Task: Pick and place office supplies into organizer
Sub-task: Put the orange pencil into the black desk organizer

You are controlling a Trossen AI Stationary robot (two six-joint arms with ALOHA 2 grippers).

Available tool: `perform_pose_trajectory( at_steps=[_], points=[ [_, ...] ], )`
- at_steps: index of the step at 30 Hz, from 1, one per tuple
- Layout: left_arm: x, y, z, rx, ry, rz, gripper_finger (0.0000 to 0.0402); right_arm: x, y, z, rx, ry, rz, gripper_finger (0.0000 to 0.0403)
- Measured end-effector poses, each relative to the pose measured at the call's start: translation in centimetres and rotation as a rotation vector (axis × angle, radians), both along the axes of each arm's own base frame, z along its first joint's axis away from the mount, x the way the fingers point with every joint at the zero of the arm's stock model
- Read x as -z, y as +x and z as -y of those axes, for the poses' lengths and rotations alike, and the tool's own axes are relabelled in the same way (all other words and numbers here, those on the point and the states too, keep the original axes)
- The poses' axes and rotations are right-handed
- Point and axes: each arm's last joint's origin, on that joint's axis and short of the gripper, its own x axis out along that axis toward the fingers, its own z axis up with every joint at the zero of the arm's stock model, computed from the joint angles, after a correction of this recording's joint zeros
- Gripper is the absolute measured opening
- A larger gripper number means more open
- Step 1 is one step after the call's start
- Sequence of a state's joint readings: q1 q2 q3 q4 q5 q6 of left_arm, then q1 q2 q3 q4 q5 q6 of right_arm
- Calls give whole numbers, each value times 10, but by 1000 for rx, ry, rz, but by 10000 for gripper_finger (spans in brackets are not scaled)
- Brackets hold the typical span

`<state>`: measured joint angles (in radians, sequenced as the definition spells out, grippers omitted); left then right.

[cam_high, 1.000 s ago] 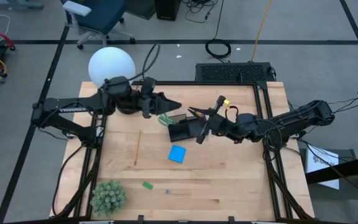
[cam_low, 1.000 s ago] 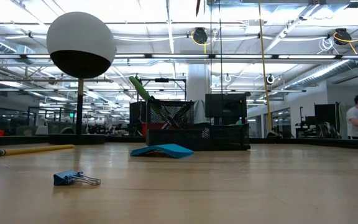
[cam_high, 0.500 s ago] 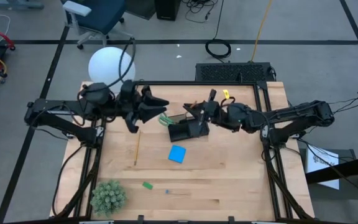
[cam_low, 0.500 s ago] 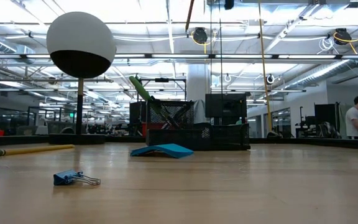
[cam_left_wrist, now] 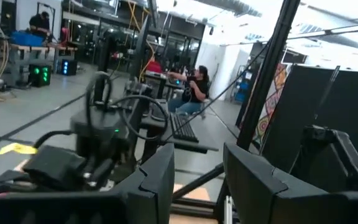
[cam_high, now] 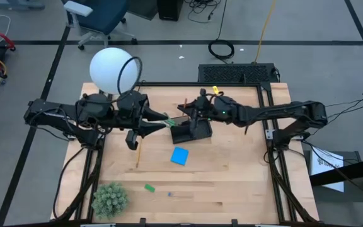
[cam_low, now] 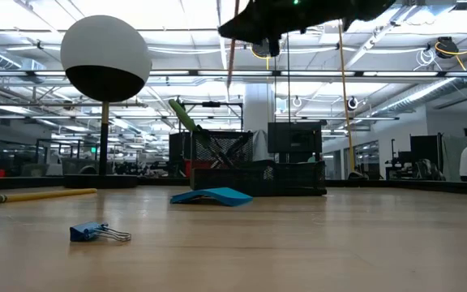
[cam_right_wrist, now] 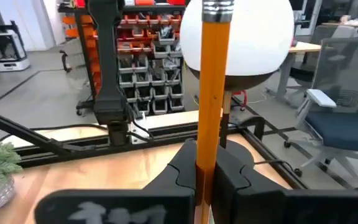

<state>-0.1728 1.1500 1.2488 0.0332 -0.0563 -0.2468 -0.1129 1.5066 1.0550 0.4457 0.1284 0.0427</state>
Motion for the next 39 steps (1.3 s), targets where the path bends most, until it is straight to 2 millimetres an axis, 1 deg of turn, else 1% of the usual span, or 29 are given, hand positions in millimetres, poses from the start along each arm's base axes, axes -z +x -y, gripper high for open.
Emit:
perform_pose_trajectory(
  at_steps=[8,12,17,20,24,30,34,39],
  points=[
    [-2,-1,5,19,-2,23,134,25,15,9,17,11,-33,5],
    [-2,-1,5,21,-11,23,134,37,20,14,28,17,-71,5],
    [-3,-1,5,25,-40,22,134,52,25,22,-17,27,-109,5],
    [-4,-2,5,26,-51,39,134,60,27,27,-10,29,-141,5],
    [-5,-2,4,26,-52,45,134,65,27,36,8,10,-155,5],
    [-5,-2,4,15,-40,46,134,77,28,48,14,30,-188,7],
    [-5,-2,4,-3,-25,48,134,85,30,51,1,66,-209,7],
    [-5,-2,4,-6,-4,47,134,90,27,50,3,66,-225,7]
  ],
)
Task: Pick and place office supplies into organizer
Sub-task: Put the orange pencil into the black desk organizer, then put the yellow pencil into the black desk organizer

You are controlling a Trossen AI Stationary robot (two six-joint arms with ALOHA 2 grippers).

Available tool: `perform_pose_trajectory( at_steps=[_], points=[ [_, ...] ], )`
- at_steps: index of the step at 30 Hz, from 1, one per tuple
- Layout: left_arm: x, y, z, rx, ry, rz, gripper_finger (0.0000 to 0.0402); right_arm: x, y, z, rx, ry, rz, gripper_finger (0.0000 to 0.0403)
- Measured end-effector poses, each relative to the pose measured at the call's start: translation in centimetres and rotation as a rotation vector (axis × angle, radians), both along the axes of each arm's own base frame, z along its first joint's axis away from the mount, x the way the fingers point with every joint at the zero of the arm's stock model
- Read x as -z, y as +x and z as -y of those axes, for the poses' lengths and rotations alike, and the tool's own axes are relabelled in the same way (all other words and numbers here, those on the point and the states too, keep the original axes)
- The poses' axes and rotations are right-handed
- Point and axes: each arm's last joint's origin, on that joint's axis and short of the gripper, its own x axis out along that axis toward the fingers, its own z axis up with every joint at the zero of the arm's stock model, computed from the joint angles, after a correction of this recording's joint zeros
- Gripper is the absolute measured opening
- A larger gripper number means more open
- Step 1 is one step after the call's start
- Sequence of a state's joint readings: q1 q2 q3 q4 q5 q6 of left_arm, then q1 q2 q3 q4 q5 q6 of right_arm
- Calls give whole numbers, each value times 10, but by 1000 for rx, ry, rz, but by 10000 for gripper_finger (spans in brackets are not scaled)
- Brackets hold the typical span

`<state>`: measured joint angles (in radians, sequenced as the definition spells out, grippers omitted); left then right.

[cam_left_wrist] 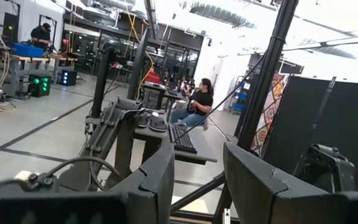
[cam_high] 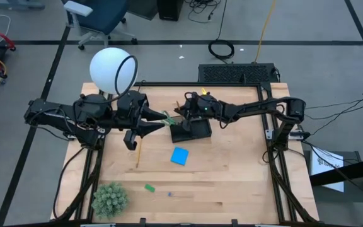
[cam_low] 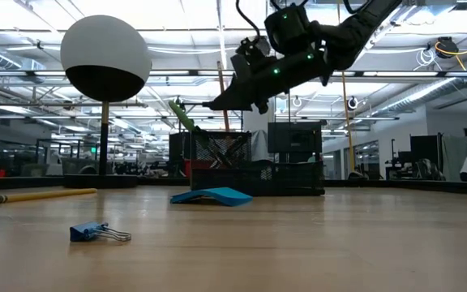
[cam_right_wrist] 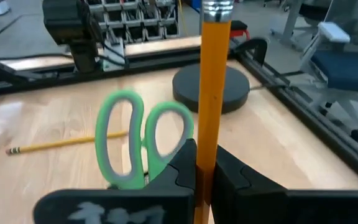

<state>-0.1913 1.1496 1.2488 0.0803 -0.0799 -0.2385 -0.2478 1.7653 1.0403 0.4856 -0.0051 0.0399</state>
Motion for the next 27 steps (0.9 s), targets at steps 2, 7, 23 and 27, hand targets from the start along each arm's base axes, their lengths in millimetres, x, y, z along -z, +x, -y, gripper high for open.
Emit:
perform_pose_trajectory(
  at_steps=[2,7,23,27],
  points=[
    [0,0,0,-2,11,1,134,4,-2,0,2,9,-14,7],
    [0,0,-2,-26,31,3,134,9,-4,-1,12,35,-18,25],
    [0,0,-2,-12,20,-2,134,-3,-8,-2,31,77,39,134],
    [2,1,-2,-8,5,-24,134,-27,-15,-6,23,61,107,147]
  ],
)
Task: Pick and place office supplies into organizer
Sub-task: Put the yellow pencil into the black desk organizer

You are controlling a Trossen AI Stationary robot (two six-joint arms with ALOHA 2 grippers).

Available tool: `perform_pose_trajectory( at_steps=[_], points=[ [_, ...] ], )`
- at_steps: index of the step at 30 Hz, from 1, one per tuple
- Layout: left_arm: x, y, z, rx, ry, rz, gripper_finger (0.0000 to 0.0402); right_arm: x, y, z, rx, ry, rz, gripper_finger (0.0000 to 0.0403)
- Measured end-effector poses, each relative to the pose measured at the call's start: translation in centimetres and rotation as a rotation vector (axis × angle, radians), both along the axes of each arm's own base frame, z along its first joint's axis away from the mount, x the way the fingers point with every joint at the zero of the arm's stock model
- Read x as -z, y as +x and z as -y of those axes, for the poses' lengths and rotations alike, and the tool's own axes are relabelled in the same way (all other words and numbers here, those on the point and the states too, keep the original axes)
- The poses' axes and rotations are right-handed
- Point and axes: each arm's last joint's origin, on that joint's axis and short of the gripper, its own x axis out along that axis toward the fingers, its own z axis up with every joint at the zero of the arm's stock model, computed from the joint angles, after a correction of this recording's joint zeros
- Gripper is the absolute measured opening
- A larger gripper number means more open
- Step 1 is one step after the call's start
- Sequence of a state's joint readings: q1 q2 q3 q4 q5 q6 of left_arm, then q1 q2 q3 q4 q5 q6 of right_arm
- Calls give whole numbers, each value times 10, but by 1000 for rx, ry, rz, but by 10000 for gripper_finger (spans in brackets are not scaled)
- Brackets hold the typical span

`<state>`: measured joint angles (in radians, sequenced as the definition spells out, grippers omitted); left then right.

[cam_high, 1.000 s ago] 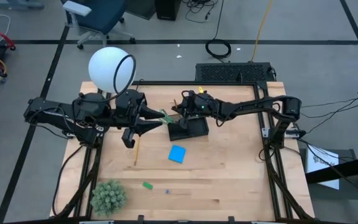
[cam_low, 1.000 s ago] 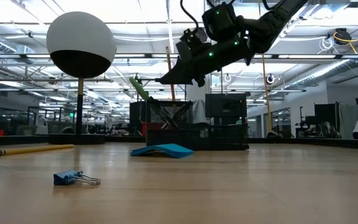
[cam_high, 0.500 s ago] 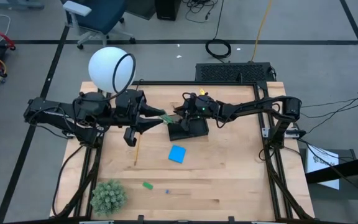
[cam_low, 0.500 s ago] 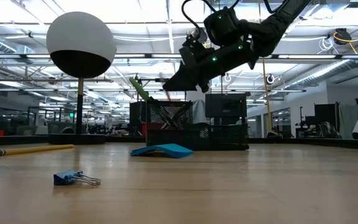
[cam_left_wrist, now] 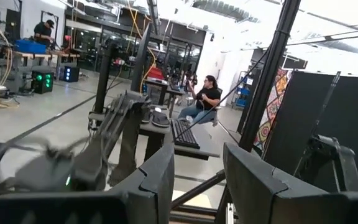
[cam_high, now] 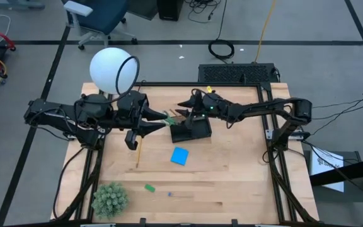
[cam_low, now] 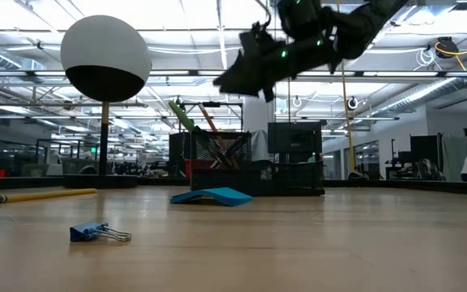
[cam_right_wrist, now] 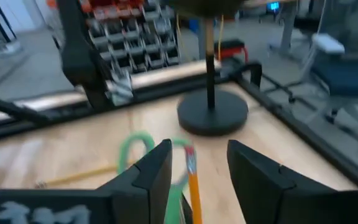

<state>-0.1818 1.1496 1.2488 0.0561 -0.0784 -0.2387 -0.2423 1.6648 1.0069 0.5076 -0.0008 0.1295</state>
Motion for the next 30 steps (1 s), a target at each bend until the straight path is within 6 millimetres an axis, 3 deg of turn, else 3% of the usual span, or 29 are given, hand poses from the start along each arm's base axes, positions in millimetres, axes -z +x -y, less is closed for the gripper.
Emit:
perform_pose_trajectory(
  at_steps=[6,15,22,30],
  points=[
    [5,-14,-4,-19,30,-106,134,-43,-16,-12,-19,-14,132,148],
    [20,-45,-16,-234,-82,-354,134,-91,-41,-38,-83,-45,282,148],
    [27,-44,-16,-257,-180,-410,134,-109,-55,-42,-89,-56,346,146],
    [40,-34,-15,-305,-246,-501,134,-111,-57,-42,-89,-57,347,150]
  ],
)
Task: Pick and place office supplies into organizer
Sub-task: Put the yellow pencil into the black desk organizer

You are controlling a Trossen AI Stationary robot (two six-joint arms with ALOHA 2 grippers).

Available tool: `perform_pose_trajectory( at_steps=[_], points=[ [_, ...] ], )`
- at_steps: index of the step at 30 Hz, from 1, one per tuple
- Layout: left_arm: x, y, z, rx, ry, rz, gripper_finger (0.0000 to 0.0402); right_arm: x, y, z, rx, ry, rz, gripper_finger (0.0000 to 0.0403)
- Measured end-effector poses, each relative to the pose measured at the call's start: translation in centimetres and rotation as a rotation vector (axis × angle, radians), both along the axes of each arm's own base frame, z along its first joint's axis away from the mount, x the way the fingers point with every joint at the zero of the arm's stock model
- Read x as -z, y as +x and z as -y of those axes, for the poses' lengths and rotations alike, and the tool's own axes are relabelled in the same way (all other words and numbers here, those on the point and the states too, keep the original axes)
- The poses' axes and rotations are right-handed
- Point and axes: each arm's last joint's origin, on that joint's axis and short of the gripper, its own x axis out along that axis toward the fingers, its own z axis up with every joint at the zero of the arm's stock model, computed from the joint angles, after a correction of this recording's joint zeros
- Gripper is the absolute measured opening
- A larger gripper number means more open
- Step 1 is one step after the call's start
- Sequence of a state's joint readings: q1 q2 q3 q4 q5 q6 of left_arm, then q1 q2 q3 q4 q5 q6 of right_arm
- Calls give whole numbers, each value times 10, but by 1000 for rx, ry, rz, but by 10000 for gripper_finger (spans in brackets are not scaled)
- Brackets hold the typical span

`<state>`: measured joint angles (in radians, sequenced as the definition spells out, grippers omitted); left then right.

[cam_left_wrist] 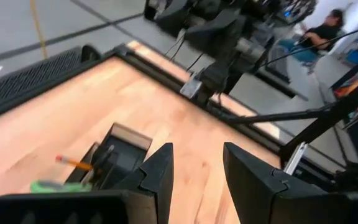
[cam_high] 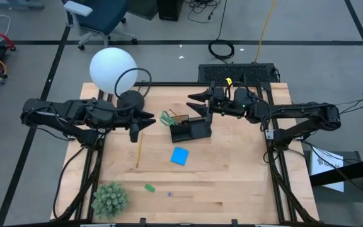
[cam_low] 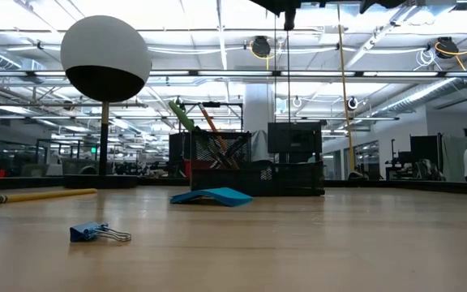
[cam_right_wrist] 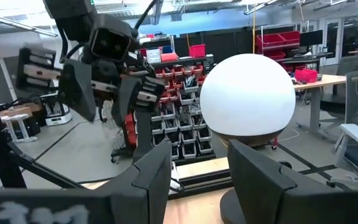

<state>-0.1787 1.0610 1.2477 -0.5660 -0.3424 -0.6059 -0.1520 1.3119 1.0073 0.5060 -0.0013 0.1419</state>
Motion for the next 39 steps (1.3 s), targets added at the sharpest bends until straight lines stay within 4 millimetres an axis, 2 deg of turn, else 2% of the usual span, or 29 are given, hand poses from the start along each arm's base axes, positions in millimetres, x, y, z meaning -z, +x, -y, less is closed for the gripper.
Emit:
perform_pose_trajectory(
  at_steps=[18,24,34,39],
  points=[
    [48,8,3,-182,-202,-389,134,2,0,0,0,2,-17,147],
    [62,5,3,-293,-269,-518,134,2,0,0,0,2,-17,148],
    [75,-18,-1,-563,-423,-717,134,2,0,0,0,2,-17,145],
    [91,-11,4,-593,-441,-933,133,2,0,0,0,2,-17,146]
  ],
)
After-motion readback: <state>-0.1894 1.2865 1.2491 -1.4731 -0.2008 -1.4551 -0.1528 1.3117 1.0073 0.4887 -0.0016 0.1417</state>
